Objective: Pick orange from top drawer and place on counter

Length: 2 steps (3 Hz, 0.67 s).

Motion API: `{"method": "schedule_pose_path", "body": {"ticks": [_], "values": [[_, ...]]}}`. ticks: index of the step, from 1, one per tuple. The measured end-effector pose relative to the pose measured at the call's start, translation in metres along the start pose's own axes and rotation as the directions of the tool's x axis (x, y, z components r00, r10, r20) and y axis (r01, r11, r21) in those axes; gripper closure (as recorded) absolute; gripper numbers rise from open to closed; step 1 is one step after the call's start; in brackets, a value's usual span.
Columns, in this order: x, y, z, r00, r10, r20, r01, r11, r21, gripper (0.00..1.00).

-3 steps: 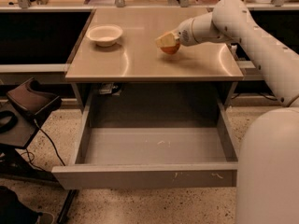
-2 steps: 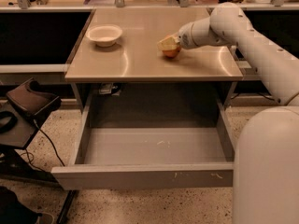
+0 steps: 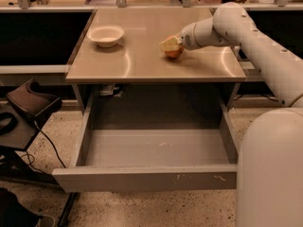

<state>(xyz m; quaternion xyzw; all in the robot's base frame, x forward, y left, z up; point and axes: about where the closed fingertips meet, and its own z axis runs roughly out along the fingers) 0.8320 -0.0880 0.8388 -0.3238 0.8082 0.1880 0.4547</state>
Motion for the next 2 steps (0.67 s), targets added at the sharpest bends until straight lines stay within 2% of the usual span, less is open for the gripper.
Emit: {"method": "schedule_pose_path", "body": {"ticks": [2], "values": [[0.0, 0.0, 0.0001, 1.0, 0.0, 0.0, 0.0, 1.0, 0.0, 0.11]]}}
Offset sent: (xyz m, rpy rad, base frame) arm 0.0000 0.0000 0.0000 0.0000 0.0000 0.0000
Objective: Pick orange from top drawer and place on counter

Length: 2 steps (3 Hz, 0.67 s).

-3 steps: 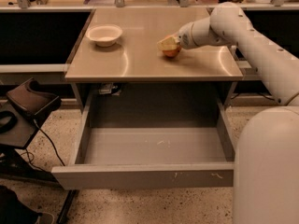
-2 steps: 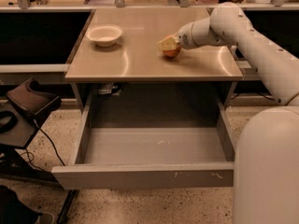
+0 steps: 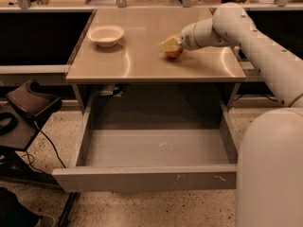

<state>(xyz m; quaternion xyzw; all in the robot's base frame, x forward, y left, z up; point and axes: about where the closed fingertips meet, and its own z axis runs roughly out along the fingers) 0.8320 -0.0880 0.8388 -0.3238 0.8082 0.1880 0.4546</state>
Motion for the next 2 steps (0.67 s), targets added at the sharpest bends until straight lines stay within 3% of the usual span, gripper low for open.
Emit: {"method": "schedule_pose_path", "body": {"ticks": [1, 2], "values": [[0.0, 0.0, 0.0, 1.0, 0.0, 0.0, 0.0, 1.0, 0.0, 0.0], [0.0, 0.0, 0.0001, 1.0, 0.0, 0.0, 0.0, 1.0, 0.0, 0.0]]}}
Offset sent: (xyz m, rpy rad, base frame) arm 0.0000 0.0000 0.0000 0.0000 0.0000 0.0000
